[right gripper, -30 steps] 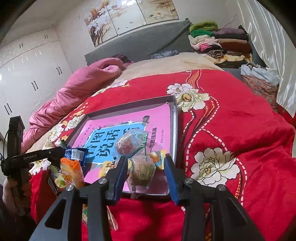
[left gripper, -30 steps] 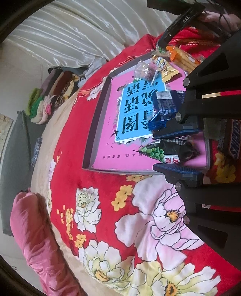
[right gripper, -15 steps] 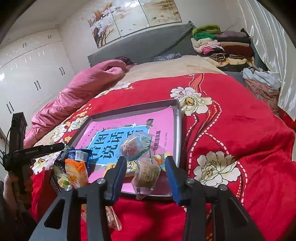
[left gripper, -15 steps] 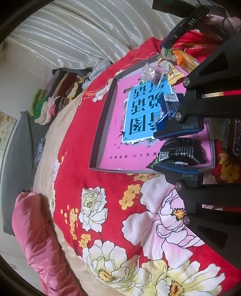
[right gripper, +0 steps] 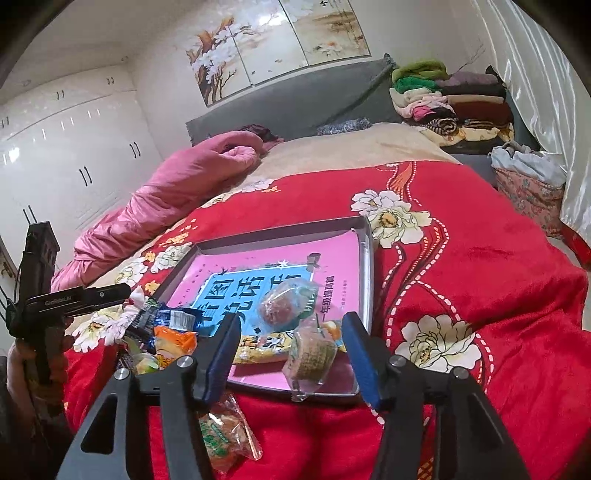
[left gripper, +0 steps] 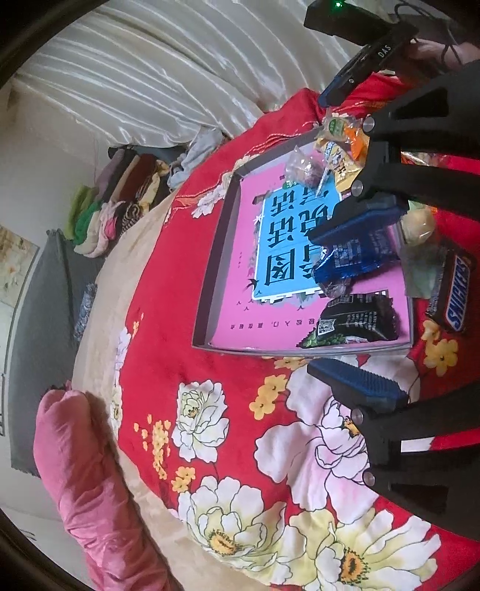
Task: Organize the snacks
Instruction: 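Lower and release the dark packet into the tray while right gripper releases its bag there, then withdraw both open grippers toward the snack pile, left gripper nearing the Snickers bar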
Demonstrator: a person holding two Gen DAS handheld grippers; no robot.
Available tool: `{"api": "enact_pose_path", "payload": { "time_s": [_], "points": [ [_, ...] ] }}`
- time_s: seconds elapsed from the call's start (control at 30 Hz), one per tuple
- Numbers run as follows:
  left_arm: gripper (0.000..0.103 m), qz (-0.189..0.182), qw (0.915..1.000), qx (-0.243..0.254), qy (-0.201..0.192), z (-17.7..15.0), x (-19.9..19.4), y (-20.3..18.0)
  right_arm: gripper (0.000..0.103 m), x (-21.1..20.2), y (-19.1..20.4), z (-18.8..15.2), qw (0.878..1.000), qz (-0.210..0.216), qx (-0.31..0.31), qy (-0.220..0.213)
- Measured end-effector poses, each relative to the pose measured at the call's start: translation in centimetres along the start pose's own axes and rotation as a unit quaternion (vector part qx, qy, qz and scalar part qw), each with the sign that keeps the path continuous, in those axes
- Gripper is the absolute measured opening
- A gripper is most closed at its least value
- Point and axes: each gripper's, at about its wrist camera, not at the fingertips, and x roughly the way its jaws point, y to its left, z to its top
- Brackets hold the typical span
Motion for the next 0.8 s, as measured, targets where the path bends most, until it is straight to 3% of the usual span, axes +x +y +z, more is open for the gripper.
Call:
{"api": "enact_pose_path", "payload": {
  "time_s": [0.13,0.8],
  "points": [
    [0.074,-0.004,1.0000,0.003,0.005,-0.2,-0.5,0.1,0.059,-0.3,0.5,0.0,1.000,0.006,-0.005,-0.002],
    [0.075,-0.004,0.9990,-0.002,0.044,-3.0,-1.7,0.4,0.066,-1.2,3.6,-1.0,0.998,0.025,-0.056,0.007]
  ]
}}
